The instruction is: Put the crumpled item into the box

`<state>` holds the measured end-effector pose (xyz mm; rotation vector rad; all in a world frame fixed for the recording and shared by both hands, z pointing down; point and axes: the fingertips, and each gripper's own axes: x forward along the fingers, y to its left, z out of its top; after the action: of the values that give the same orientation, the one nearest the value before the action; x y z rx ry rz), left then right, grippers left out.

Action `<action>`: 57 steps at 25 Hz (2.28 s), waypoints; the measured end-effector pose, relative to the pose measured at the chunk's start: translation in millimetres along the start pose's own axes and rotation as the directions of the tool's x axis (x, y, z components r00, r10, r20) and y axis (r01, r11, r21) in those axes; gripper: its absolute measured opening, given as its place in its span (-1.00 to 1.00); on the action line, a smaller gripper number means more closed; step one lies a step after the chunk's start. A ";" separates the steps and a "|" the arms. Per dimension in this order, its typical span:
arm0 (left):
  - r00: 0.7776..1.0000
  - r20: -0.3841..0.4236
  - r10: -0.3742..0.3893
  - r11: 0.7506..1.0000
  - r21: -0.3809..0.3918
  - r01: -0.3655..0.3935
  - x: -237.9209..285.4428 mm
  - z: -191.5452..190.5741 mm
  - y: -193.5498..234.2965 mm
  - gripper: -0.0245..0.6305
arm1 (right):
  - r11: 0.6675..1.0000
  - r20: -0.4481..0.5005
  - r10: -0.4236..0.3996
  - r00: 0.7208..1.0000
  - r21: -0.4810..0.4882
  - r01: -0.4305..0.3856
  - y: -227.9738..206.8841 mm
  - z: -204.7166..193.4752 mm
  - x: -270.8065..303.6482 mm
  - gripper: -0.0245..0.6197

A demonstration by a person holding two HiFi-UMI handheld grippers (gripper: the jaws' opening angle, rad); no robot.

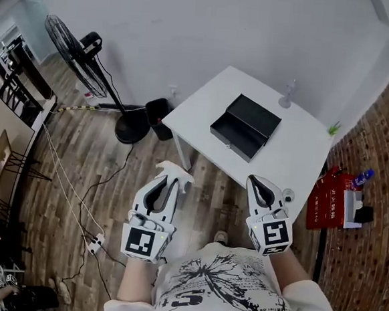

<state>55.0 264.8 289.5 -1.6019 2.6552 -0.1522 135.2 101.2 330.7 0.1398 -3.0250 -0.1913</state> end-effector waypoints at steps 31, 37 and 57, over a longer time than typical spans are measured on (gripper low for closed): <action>0.488 -0.444 -0.752 0.508 0.082 0.857 422.8 -150.0 -1.8 -0.71 | 0.755 -0.266 -0.601 0.753 0.118 0.645 -221.2 -92.8 194.0 -0.88; 0.299 -0.635 -0.712 0.232 0.189 0.954 435.9 -225.2 -29.6 -0.71 | 0.646 -0.328 -0.690 0.645 0.124 0.753 -234.3 -125.4 189.2 -0.88; 0.031 -0.801 -0.599 -0.051 0.076 0.996 438.4 -334.5 -75.7 -0.69 | 0.524 -0.443 -0.722 0.532 0.153 0.838 -236.1 -179.6 170.3 -0.88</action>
<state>-110.6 -136.1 638.3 -2.8093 0.6533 -1.6186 6.8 -170.4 494.3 1.4523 -2.3677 0.2974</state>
